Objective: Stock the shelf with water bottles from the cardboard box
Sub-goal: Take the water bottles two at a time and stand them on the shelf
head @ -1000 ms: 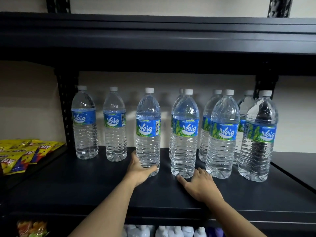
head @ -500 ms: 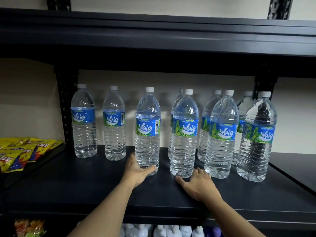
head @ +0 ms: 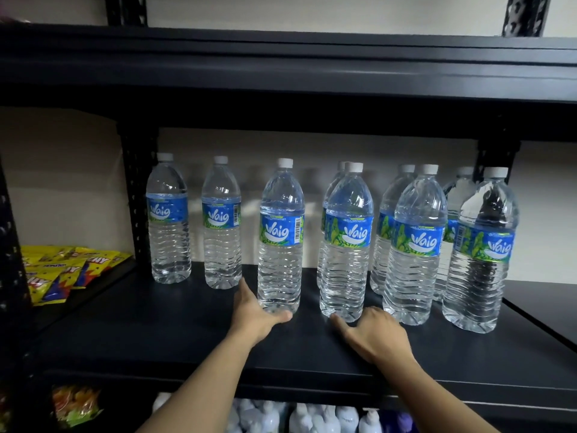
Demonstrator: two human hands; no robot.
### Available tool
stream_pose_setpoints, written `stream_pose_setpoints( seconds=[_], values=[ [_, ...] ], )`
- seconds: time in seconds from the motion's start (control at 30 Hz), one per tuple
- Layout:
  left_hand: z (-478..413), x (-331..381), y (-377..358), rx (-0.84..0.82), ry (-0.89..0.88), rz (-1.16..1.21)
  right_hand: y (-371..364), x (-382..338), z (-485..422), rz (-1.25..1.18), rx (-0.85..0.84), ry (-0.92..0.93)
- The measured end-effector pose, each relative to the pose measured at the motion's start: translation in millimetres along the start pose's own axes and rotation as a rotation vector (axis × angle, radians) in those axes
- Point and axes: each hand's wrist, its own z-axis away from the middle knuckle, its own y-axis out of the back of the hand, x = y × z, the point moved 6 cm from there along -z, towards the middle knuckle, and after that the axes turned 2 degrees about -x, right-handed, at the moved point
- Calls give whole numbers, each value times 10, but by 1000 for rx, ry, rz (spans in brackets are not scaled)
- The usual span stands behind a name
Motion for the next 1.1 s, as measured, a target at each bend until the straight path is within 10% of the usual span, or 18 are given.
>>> stream_pose_setpoints(
  seconds=[0.6, 1.1],
  values=[
    [2231, -814, 2060, 329, -38, 14, -53, -1127, 1369, -184, -27, 233],
    [5737, -2766, 4238, 845, 572, -145, -898, -4459, 4799, -379, -837, 977]
  ],
)
